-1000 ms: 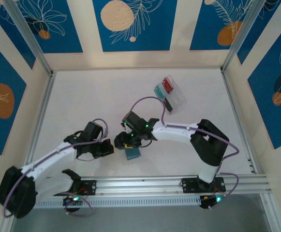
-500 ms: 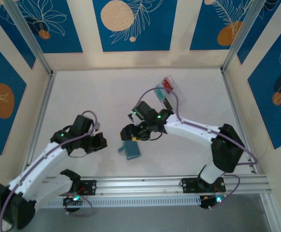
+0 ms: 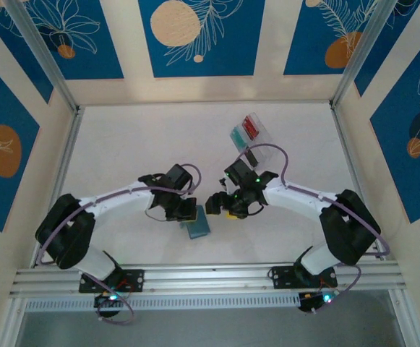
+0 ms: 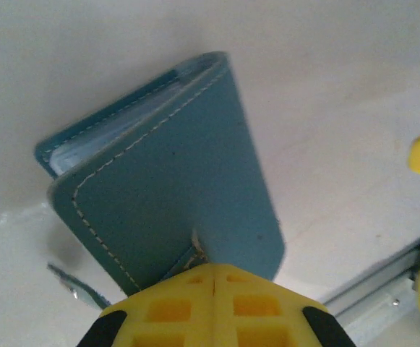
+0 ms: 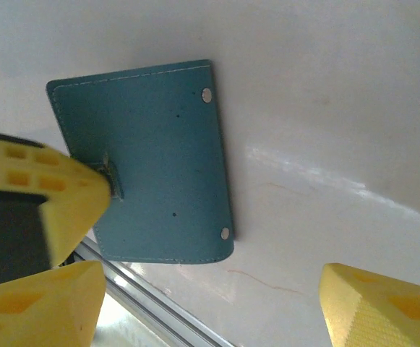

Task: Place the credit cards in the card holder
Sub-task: Close the card holder at the bottom-center of the table, then turn over the card holder at the bottom-center of the table.

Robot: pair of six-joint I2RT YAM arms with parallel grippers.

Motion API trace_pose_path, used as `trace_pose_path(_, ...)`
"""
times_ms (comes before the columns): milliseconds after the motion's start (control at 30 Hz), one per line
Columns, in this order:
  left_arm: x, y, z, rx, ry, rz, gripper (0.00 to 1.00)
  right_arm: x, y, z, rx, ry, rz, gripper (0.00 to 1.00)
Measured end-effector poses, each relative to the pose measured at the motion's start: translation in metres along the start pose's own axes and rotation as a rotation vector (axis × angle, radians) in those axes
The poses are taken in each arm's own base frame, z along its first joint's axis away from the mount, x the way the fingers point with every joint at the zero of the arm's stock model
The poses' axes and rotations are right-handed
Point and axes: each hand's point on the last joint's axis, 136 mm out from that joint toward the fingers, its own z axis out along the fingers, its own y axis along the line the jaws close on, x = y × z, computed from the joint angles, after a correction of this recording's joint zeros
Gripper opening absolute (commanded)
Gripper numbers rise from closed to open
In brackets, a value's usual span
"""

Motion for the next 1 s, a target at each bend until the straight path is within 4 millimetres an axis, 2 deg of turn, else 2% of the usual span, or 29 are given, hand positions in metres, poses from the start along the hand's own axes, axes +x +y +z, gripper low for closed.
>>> trace_pose_path(200,0.020,0.027,0.016,-0.043,0.045,-0.028,0.00,-0.002,0.000,0.023,-0.044,0.049,-0.007,0.78)
trace_pose_path(400,0.020,0.029,0.017,-0.019,0.028,-0.027,0.00,0.003,0.004,0.044,-0.078,0.102,-0.034,0.76)
trace_pose_path(700,0.020,0.030,0.017,0.034,0.017,-0.037,0.00,0.012,0.025,0.067,-0.148,0.162,-0.092,0.59)
trace_pose_path(867,0.020,0.031,0.017,0.062,0.008,-0.040,0.00,0.014,0.028,0.073,-0.168,0.178,-0.082,0.42)
trace_pose_path(1000,0.021,0.032,0.017,0.077,0.009,-0.045,0.00,0.017,0.025,0.078,-0.183,0.196,-0.059,0.18)
